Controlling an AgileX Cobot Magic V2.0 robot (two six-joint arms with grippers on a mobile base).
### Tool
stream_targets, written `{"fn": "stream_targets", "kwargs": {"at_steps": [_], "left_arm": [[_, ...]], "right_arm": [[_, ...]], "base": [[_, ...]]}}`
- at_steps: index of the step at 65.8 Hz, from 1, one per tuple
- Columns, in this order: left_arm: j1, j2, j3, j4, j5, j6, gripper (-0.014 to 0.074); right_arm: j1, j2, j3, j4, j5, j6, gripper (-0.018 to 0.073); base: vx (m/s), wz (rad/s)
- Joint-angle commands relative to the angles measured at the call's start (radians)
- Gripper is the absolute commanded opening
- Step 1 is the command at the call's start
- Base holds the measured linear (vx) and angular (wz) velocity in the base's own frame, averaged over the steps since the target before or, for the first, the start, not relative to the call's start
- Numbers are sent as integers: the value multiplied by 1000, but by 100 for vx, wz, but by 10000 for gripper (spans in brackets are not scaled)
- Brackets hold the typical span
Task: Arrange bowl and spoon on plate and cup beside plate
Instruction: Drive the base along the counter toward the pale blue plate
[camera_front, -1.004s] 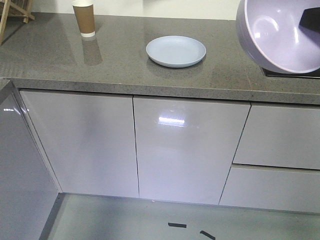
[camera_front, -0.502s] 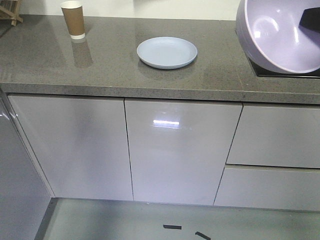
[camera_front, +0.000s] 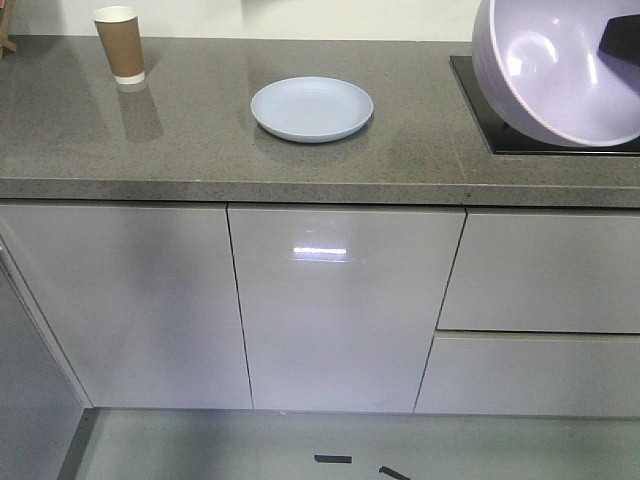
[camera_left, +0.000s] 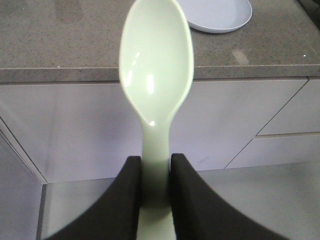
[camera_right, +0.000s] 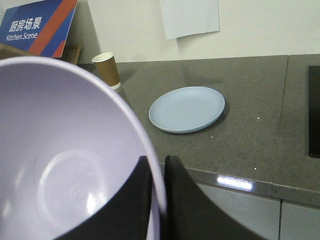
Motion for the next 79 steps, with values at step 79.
{"fn": "stream_targets", "kwargs": {"at_steps": [79], "left_arm": [[-5,-19,-24,-17,-58,-3,-6]], "right_arm": [[2,-19,-33,45,-35,-10,-10]], "base": [[4,-3]]}}
